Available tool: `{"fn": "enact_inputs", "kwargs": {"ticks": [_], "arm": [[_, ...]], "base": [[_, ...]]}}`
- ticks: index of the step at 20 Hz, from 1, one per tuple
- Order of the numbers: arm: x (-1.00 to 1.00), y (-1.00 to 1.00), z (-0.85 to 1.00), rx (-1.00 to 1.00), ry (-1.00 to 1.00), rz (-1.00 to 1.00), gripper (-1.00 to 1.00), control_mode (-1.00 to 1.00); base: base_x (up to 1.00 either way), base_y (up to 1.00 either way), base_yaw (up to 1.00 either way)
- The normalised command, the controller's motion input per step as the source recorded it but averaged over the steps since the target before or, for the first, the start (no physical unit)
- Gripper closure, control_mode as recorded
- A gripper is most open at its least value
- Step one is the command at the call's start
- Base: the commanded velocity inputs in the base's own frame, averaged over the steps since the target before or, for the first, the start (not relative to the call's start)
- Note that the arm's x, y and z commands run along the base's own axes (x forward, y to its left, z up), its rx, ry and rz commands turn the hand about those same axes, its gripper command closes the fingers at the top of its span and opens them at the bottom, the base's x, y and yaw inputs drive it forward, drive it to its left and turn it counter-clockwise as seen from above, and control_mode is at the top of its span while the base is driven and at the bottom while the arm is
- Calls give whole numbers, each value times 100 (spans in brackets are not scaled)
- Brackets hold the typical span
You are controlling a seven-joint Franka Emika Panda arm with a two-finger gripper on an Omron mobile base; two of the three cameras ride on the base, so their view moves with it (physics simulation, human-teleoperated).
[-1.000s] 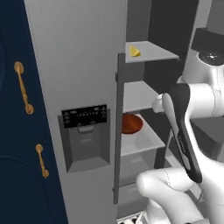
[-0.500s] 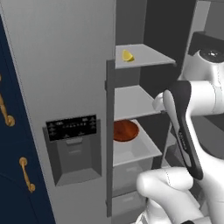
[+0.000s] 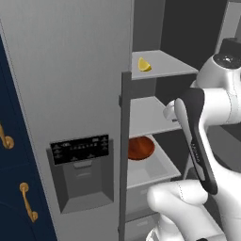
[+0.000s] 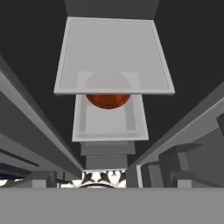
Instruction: Grab a lemon wedge from the fridge and one ice cube from the ice bowl, and put them in the glass of lemonade.
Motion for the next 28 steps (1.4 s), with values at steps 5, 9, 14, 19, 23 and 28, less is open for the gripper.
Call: {"fn": "enact_inputs", "kwargs": {"ticks": [5,9,14,19,23,28], "arm": [[0,3,7,0,-1,4,-100,-100],[0,8,20,5,-2,6,-100,-100],[5,16,68,6,-9,12,-100,-100],[49,44,100,-6,-4,12,-100,-100],[100,2,54,-8,0,0,-100,-100],[100,-1,-39,-2,6,0,-100,-100]], "base": [[0,-1,1],[0,0,0],[0,0,0],[0,0,0],[0,0,0],[0,0,0]]}}
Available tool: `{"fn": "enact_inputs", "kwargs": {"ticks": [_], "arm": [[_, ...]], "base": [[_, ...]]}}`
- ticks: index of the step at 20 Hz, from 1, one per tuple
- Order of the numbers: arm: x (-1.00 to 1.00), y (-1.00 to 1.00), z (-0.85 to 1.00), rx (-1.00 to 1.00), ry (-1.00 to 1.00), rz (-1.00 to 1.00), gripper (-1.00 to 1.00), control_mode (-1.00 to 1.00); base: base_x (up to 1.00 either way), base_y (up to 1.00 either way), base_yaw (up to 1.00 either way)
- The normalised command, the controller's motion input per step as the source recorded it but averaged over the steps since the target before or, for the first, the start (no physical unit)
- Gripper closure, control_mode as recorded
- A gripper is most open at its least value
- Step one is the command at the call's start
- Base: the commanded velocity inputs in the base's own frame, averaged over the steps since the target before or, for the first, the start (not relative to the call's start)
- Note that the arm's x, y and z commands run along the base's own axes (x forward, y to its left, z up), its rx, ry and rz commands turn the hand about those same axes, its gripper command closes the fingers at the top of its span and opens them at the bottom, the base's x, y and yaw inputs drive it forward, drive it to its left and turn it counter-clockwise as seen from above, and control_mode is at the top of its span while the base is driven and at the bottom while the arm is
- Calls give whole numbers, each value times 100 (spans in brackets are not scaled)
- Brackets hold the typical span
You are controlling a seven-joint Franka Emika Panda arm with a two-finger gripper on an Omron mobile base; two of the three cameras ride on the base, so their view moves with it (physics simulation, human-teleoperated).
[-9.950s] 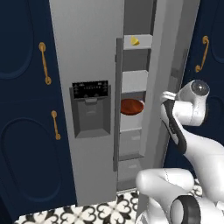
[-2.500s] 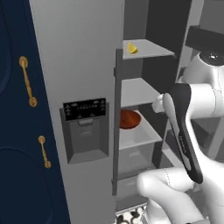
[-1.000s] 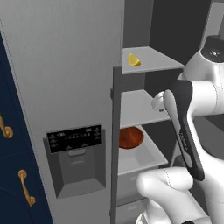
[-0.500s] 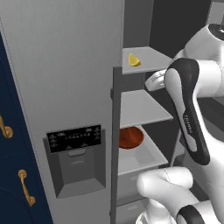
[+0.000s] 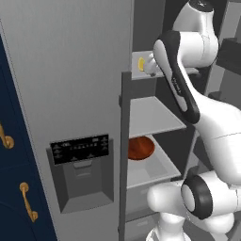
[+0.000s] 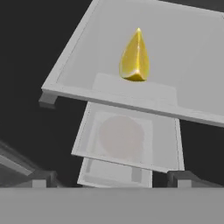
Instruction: Grab a lemon wedge from the fridge and one ice cube from the ice bowl, and put them in the glass of lemonade.
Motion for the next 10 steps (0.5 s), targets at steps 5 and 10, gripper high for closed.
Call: {"fn": "enact_inputs", "kwargs": {"ticks": [5,10], "arm": [[98,0,-41,6,-5,0,-100,-100],[22,0,27,9,-17,0,-100,-100]], "base": [[0,0,0],[0,0,0]]}}
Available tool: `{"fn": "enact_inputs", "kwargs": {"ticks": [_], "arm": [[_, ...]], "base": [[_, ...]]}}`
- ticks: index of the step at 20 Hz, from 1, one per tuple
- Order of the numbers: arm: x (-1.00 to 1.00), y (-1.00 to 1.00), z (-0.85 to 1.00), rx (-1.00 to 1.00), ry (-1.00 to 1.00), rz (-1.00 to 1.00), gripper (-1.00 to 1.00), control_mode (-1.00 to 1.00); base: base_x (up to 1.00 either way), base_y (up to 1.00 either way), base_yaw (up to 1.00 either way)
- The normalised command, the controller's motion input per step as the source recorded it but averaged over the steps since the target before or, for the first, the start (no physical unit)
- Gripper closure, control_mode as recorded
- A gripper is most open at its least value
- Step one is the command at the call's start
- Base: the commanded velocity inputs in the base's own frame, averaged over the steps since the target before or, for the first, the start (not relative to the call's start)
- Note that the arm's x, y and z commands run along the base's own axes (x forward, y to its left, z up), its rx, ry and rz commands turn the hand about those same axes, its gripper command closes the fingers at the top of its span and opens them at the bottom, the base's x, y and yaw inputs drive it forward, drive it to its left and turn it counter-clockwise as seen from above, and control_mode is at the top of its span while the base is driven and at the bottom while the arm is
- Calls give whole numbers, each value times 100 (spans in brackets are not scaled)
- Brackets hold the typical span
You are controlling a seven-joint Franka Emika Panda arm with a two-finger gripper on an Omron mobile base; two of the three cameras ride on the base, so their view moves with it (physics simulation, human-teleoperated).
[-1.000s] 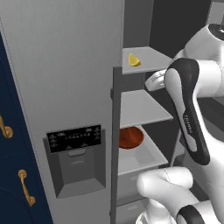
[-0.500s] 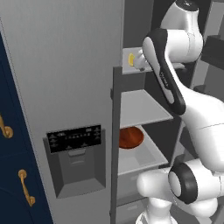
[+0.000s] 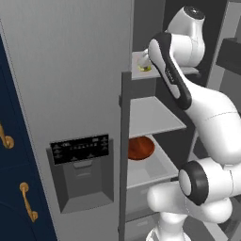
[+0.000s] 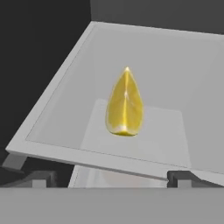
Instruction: Grab a lemon wedge from the fridge and one ice cube from the ice bowl, and put them in the glass of lemonade.
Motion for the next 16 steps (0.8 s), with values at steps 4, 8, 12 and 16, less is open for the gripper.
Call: {"fn": "enact_inputs", "kwargs": {"ticks": [4,8,12,16], "arm": [[69,5,-3,0,-4,0,-100,-100],[81,10,-3,0,2,0,-100,-100],[53,1,0,0,12,0,-100,-100],[7,0,0,-2,33,0,-100,-100]], "base": [[0,0,0],[0,0,0],[0,0,0],[0,0,0]]}}
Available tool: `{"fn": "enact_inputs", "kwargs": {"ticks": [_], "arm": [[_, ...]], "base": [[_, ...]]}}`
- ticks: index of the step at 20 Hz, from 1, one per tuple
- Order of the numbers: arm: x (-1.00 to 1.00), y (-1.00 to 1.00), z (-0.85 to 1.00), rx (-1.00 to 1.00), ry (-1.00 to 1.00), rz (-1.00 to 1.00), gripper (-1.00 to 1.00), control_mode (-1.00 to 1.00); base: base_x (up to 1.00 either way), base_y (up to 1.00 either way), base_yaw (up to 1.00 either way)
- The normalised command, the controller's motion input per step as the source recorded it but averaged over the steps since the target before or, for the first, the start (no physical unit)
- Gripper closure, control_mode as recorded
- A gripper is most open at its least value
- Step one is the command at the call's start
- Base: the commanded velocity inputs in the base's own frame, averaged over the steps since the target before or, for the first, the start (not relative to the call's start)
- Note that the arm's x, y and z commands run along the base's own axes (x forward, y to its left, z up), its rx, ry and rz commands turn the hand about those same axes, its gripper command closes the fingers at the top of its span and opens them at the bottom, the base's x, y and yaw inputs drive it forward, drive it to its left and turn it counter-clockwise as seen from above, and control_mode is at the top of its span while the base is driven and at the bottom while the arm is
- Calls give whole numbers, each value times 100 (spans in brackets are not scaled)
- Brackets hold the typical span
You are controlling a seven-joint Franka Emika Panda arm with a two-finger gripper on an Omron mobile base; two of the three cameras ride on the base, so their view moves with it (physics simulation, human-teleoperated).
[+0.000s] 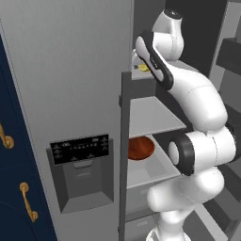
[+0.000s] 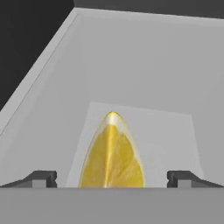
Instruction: Grab a lemon wedge from the fridge and one ice cube from the ice bowl, and put them in the glass of lemonade.
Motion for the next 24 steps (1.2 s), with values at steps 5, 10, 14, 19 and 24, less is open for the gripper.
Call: {"fn": "enact_inputs", "kwargs": {"ticks": [5,10,14,19,24], "arm": [[-3,0,0,-1,22,0,-100,-100],[-12,0,0,0,-1,0,-100,-100],[-27,0,0,0,-7,0,-100,-100],[1,6,-17,0,-3,0,-100,-100],[-6,1,-16,0,-1,0,-100,-100]], "base": [[0,0,0],[0,0,0],[0,0,0],[0,0,0],[0,0,0]]}}
